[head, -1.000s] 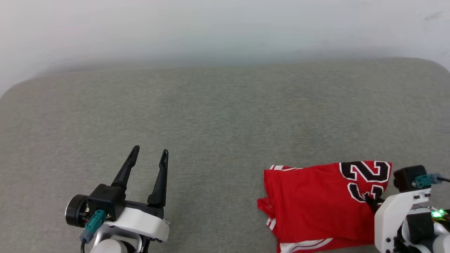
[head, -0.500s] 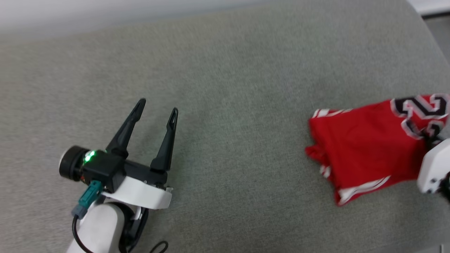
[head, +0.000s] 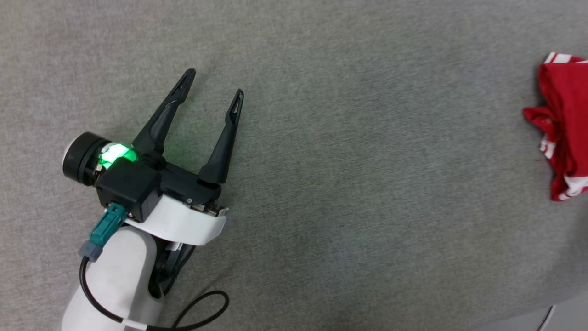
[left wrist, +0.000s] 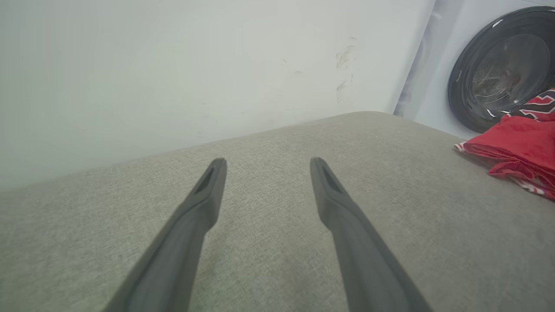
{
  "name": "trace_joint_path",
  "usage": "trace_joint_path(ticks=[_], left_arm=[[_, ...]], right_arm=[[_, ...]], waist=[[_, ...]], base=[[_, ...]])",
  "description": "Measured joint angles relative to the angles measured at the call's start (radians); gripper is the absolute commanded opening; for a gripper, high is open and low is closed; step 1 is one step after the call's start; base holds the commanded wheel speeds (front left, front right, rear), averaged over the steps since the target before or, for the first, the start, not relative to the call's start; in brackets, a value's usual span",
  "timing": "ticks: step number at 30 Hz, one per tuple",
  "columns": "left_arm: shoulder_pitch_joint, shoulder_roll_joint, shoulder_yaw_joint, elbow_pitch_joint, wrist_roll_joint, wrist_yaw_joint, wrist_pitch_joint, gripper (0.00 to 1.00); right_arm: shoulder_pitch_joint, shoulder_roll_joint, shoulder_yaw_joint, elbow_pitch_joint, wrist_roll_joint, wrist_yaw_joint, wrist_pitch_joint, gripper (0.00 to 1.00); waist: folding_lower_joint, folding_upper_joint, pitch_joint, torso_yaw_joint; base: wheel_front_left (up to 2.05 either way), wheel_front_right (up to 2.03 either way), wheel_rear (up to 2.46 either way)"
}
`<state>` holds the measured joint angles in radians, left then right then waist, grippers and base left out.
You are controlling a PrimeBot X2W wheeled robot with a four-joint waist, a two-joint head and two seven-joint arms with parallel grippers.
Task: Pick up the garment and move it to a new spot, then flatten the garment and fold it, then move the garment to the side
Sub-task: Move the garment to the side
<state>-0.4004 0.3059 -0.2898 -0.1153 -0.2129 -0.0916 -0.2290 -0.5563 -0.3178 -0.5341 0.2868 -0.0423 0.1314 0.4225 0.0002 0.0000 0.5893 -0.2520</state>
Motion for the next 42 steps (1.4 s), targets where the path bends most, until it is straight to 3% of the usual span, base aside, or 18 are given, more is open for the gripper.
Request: trace_joint_path(ticks=[2, 3, 4, 5, 13, 18, 32, 42], left_arm=[[-0.013, 0.002, -0.006, -0.001, 0.001, -0.005, -0.002, 1.0], [-0.018, 0.003, -0.009, 0.0, 0.0, -0.005, -0.003, 1.0], [-0.022, 0.004, -0.013, 0.001, 0.0, -0.006, -0.003, 1.0], [-0.025, 0.005, -0.016, 0.004, 0.0, -0.006, -0.004, 1.0], [-0.025, -0.013, -0.028, 0.054, -0.013, -0.002, -0.018, 1.0], [0.017, -0.037, -0.019, 0.09, -0.03, 0.019, -0.027, 1.0], [0.217, -0.114, 0.052, 0.168, -0.084, 0.083, -0.031, 1.0], [0.331, -0.136, 0.096, 0.178, -0.077, 0.096, -0.033, 1.0]], right_arm=[[-0.017, 0.005, -0.018, 0.017, -0.024, 0.0, -0.015, 0.0], [-0.022, 0.01, -0.022, 0.025, -0.035, 0.0, -0.031, 0.19], [-0.028, 0.018, -0.027, 0.033, -0.049, 0.0, -0.054, 0.42], [-0.038, 0.028, -0.036, 0.045, -0.06, 0.0, -0.064, 1.0], [-0.06, 0.075, -0.129, 0.093, -0.179, 0.0, -0.236, 1.0], [-0.047, 0.094, -0.123, 0.072, -0.178, 0.0, -0.328, 1.0], [0.243, 0.199, 0.059, -0.059, -0.047, 0.0, -0.498, 1.0], [0.428, 0.249, 0.205, -0.167, 0.053, 0.0, -0.501, 1.0]], waist=[[0.0, 0.0, 0.02, 0.009], [0.0, 0.0, 0.027, 0.015], [0.0, 0.0, 0.032, 0.021], [0.0, 0.0, 0.036, 0.026], [-0.0002, 0.0, -0.01, 0.054], [-0.0001, 0.0, -0.075, 0.071], [-0.0005, 0.0, -0.329, 0.158], [-0.0005, 0.0, -0.486, 0.231]], base=[[0.0, 0.0, 0.0], [0.0, 0.0, 0.0], [0.0, 0.0, 0.0], [0.0, 0.0, 0.0], [0.0, 0.0, 0.0], [0.0, 0.0, 0.0], [0.0, 0.0, 0.0], [0.0, 0.0, 0.0]])
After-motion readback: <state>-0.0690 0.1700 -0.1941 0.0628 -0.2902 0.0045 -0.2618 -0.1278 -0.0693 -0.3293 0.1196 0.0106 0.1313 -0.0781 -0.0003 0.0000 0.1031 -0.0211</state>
